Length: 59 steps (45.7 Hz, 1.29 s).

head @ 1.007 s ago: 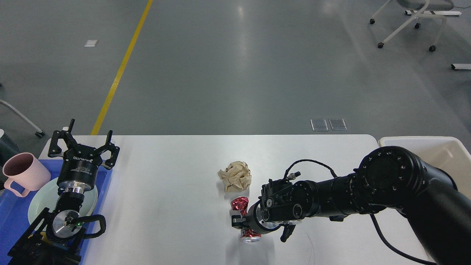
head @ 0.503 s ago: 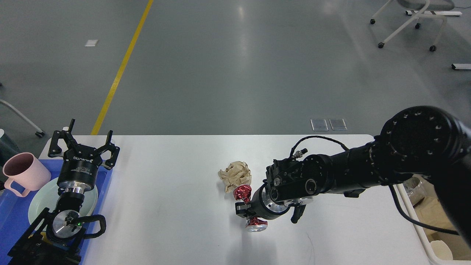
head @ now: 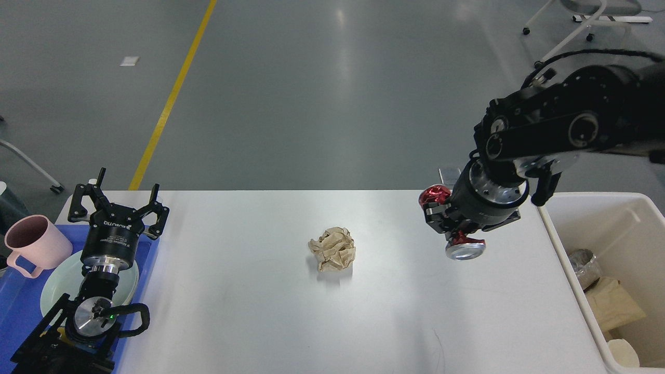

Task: Tidy desktop
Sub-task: 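Lift the red goblet toy and carry it into the white bin, then release the toy in the bin and raise the right gripper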

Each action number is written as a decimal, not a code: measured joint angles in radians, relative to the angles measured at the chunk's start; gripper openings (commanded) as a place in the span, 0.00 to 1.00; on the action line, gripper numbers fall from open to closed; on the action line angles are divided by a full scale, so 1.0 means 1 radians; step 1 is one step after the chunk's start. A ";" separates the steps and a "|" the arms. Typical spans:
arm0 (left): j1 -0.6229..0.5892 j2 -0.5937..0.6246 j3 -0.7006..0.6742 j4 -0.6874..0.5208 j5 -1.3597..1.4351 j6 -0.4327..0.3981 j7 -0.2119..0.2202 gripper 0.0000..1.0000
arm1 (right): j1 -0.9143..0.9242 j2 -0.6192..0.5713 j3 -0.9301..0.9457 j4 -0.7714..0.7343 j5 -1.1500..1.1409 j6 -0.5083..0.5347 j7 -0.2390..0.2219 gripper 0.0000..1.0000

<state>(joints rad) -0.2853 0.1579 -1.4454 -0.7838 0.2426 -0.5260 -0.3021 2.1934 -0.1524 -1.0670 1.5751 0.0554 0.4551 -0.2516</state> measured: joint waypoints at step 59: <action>0.002 0.000 0.000 0.000 0.000 0.000 -0.003 0.97 | -0.884 -0.511 -0.024 -0.845 0.030 -0.083 0.009 0.00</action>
<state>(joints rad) -0.2837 0.1581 -1.4449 -0.7839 0.2422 -0.5261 -0.3054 1.3090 -0.6635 -1.0911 0.7297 0.0857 0.3718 -0.2422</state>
